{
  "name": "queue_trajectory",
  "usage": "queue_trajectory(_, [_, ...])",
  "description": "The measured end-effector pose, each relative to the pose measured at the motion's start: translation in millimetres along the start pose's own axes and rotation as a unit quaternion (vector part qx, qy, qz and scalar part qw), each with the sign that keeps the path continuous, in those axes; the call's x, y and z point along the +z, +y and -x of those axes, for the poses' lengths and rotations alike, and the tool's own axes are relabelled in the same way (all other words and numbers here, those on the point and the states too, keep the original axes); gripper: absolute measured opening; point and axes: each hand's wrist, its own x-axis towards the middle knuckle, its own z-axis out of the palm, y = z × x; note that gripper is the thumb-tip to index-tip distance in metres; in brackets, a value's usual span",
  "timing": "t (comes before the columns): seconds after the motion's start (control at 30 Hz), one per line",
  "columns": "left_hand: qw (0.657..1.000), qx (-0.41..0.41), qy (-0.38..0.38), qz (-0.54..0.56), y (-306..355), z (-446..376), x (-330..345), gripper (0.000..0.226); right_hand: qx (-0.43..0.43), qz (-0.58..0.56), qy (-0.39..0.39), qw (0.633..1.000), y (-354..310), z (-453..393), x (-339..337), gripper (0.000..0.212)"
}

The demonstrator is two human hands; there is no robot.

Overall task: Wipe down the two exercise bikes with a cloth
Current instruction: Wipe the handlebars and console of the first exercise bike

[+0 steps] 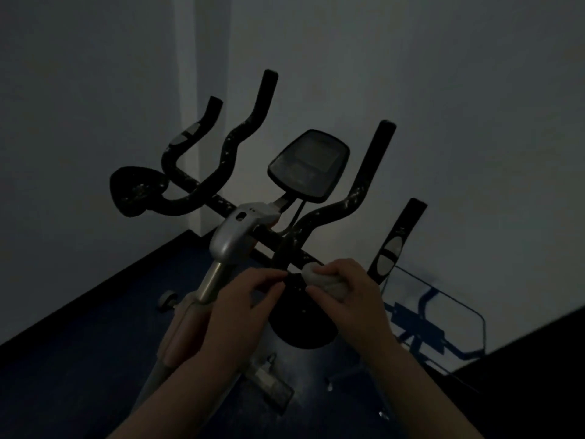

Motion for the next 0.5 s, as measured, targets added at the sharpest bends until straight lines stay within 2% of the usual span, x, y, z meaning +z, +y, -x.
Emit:
queue_trajectory(0.2, [0.995,-0.023,-0.009,0.099,-23,0,3,0.024,0.050,0.042,0.025,0.998,-7,9,-8,0.019])
queue_trajectory(0.33, [0.990,-0.032,0.005,0.138,-31,1,3,0.025,0.108,0.054,-0.018,0.993,-16,9,-22,0.022])
queue_trajectory(0.4, [0.988,-0.036,0.004,0.150,-33,2,3,0.023,0.093,0.045,-0.031,0.994,-23,-2,-23,0.019])
queue_trajectory(0.5, [0.985,-0.045,0.014,0.168,-37,2,5,0.027,0.019,0.068,-0.025,0.997,-29,-11,-7,0.014])
